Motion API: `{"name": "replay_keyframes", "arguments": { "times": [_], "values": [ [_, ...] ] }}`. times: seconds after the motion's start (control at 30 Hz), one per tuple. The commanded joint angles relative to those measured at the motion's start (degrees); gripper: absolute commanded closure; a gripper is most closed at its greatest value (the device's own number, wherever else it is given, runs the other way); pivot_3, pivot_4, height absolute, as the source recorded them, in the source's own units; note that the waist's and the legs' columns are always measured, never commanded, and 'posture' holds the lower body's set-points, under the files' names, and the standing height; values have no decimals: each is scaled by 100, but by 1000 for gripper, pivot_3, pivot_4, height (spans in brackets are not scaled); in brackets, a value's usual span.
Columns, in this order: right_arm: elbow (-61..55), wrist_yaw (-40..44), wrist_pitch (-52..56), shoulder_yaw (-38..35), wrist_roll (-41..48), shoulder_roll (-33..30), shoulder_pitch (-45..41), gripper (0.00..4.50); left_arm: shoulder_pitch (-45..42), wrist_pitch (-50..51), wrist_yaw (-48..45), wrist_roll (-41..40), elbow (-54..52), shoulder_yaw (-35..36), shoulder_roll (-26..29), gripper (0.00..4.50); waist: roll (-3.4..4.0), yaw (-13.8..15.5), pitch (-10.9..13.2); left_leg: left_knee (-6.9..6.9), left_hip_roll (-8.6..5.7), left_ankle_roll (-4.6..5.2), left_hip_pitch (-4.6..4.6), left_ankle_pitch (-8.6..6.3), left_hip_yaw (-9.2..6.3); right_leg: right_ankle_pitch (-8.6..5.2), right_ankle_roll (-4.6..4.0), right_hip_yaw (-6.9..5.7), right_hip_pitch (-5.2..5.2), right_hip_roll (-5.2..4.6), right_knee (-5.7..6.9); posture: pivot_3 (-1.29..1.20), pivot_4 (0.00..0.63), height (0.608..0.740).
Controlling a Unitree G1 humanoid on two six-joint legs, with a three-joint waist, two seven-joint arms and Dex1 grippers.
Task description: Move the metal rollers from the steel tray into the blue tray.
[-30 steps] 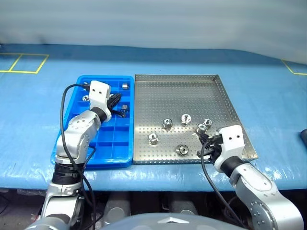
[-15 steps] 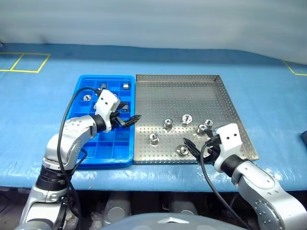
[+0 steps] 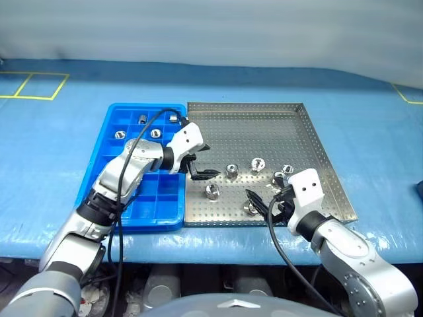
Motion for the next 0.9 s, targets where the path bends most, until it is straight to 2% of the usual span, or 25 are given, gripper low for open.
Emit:
{"name": "replay_keyframes", "arguments": {
  "times": [0.03,0.2,0.4,0.7,0.8,0.9],
  "values": [
    [-105,-150,-230,30,-105,82,63,0,-401,25,-227,82,440,-148,-328,48,0,-9,0,2,-2,0,0,0,0,0,0,0,1,-1,1,27,150,740],
    [-127,-270,-352,86,-184,177,170,0,-851,9,-249,370,1267,-378,-924,48,0,-65,0,7,-4,2,-2,-1,-1,1,3,2,1,-1,1,8,150,740],
    [-156,-308,-416,93,-244,219,238,0,-1075,-198,-59,731,2009,-417,-1365,48,0,-123,0,6,-3,4,-2,-2,-2,2,4,3,-1,1,2,0,150,740],
    [-156,-316,-409,93,-272,200,203,0,-1070,-457,145,1154,2686,-423,-1736,48,0,-149,0,7,-4,4,-3,-2,-2,4,7,4,0,-1,2,-5,150,740],
    [-153,-316,-405,89,-273,198,194,0,-1038,-497,200,1261,2820,-403,-1802,593,-1,-149,0,7,-4,5,-3,-2,-2,4,7,3,0,-1,2,-3,150,740],
    [-134,-325,-401,94,-278,206,167,0,-977,-490,187,1235,2822,-311,-1862,1565,-1,-147,0,8,-5,4,-4,-2,-2,4,8,4,0,-2,2,0,150,740]
  ]
}}
